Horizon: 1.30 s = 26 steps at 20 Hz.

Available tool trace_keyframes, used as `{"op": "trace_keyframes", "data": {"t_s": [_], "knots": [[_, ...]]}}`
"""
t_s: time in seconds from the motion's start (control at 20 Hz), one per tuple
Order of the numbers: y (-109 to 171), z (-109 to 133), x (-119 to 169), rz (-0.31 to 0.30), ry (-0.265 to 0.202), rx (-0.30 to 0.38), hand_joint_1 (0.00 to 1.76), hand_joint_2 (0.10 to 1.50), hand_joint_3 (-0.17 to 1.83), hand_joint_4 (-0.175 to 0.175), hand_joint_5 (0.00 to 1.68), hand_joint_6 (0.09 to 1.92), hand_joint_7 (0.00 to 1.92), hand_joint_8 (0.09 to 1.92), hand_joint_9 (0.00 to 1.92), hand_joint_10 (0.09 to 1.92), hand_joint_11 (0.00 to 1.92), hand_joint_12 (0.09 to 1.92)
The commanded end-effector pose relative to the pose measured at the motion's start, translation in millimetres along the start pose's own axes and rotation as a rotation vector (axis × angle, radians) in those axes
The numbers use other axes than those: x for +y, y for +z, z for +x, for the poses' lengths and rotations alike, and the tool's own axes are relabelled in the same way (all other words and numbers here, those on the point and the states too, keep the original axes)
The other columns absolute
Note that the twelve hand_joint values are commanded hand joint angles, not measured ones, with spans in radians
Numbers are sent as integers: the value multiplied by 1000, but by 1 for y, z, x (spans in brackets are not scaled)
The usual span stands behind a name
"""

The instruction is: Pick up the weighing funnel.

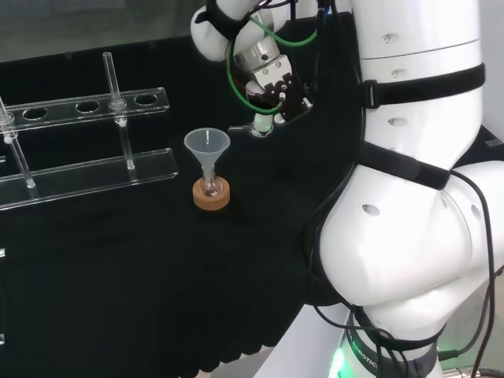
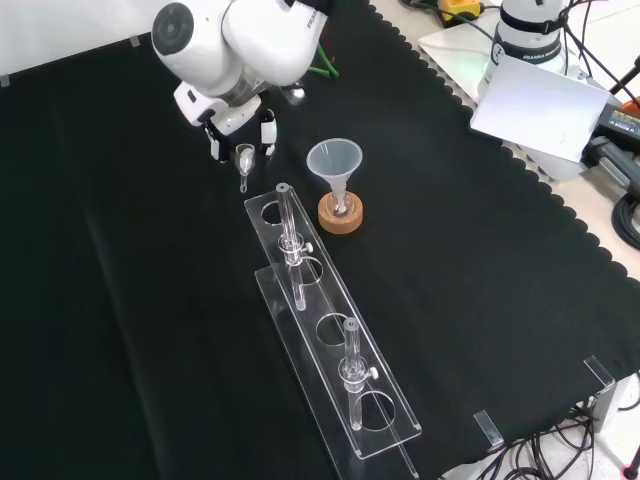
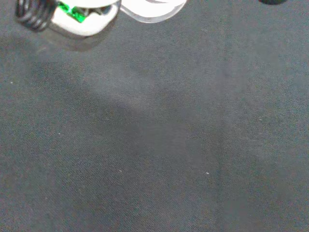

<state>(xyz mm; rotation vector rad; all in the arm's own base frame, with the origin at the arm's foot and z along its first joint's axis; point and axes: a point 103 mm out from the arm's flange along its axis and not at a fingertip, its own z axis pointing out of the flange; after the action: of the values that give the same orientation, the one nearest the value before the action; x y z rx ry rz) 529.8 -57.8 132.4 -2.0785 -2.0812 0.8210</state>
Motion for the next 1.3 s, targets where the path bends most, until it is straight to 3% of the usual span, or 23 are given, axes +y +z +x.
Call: {"op": "trace_keyframes", "data": {"t_s": [0.05,0.45,1.3], "knots": [[-7,-21,-22,-42,31,54,1113,693,614,175,1248,703,1287,442,1573,87,1460,624],[-25,-37,-52,-78,63,94,1116,685,619,175,1260,683,1308,409,1583,87,1469,608],[-68,-37,-117,-69,79,34,1118,683,619,175,1264,677,1321,391,1600,87,1482,603]]}}
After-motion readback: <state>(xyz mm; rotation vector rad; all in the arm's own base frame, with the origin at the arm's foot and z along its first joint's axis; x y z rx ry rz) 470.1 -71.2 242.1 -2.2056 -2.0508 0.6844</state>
